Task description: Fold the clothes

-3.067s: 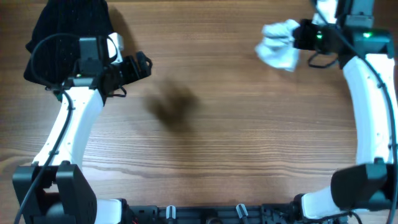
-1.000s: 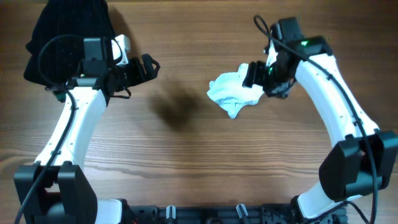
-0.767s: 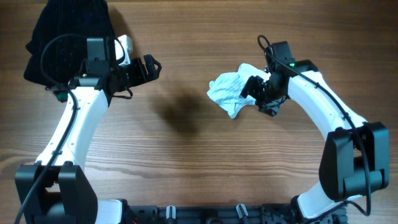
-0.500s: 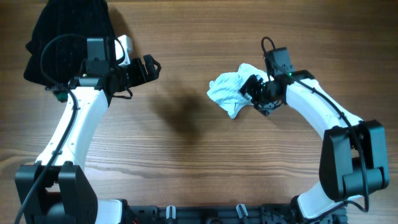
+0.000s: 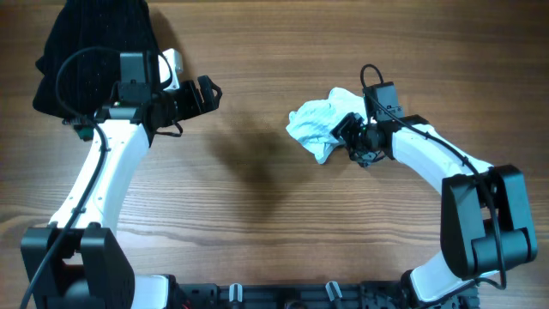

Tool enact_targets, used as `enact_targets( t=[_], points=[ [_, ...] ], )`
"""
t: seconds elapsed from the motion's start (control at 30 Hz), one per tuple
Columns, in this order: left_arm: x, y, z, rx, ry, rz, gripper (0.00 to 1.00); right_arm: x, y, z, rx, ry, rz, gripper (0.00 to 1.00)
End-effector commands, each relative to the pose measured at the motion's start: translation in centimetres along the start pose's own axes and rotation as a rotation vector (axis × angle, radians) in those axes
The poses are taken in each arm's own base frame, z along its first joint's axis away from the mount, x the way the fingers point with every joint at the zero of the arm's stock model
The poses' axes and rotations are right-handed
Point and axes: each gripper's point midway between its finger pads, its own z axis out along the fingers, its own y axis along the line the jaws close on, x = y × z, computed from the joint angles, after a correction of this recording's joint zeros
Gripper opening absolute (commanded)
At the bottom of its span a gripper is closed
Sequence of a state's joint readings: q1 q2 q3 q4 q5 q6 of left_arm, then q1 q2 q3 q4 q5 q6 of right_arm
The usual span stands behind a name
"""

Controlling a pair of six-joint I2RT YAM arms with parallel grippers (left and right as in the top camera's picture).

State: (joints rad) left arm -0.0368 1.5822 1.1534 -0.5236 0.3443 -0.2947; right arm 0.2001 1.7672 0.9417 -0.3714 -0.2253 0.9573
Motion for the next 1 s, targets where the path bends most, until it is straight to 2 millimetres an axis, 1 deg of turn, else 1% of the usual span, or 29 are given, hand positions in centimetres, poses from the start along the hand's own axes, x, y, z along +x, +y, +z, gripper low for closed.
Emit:
enact_targets(
  t=[0.0,0.07,0.13,0.17,0.27,0.37,0.5,0.67,0.73,0.83,0.97],
  points=[
    [-0.7,-0.3,-0.2,0.0,-0.015,0.008,0.99,-1.0,-0.9,0.5,0.032,-0.062,-0.021,0.56],
    [-0.7,-0.3,-0.2,0.0,-0.016,0.008,1.0,-1.2,-0.3,0.5,0.009,-0.07,-0.067,0.4],
    [-0.7,-0.3,-0.2,0.0,-0.016,0.008,0.99,-1.1,0.6,0.5,-0.033,-0.058,-0.157,0.15],
    [-0.7,-0.3,-0.2,0.0,-0.016,0.008,1.0,-0.9,1.0,0.5,-0.05,-0.05,-0.189,0.07],
    [-0.7,-0.3,-0.2,0.001,-0.016,0.008,0.99,-0.6,1.7,0.1,-0.085,-0.038,-0.254,0.04],
    [-0.7,-0.3,-0.2,0.0,-0.016,0.008,0.99,-0.6,2.9,-1.0,-0.129,-0.046,-0.316,0.04],
    [-0.7,-0.3,-0.2,0.0,-0.015,0.008,1.0,-0.7,4.7,-4.1,-0.181,-0.082,-0.387,0.04],
    [-0.7,-0.3,-0.2,0.0,-0.015,0.008,1.0,-1.2,7.0,-10.3,-0.243,-0.128,-0.489,0.04],
    [-0.7,-0.3,-0.2,0.001,-0.016,0.008,0.99,-1.4,7.2,-12.8,-0.254,-0.139,-0.521,0.04],
    [-0.7,-0.3,-0.2,0.0,-0.015,0.008,1.0,-2.3,6.5,-16.4,-0.232,-0.158,-0.555,0.04],
    [-0.7,-0.3,-0.2,0.001,-0.016,0.008,1.0,-3.8,5.0,-20.8,-0.169,-0.172,-0.612,0.04]
  ],
)
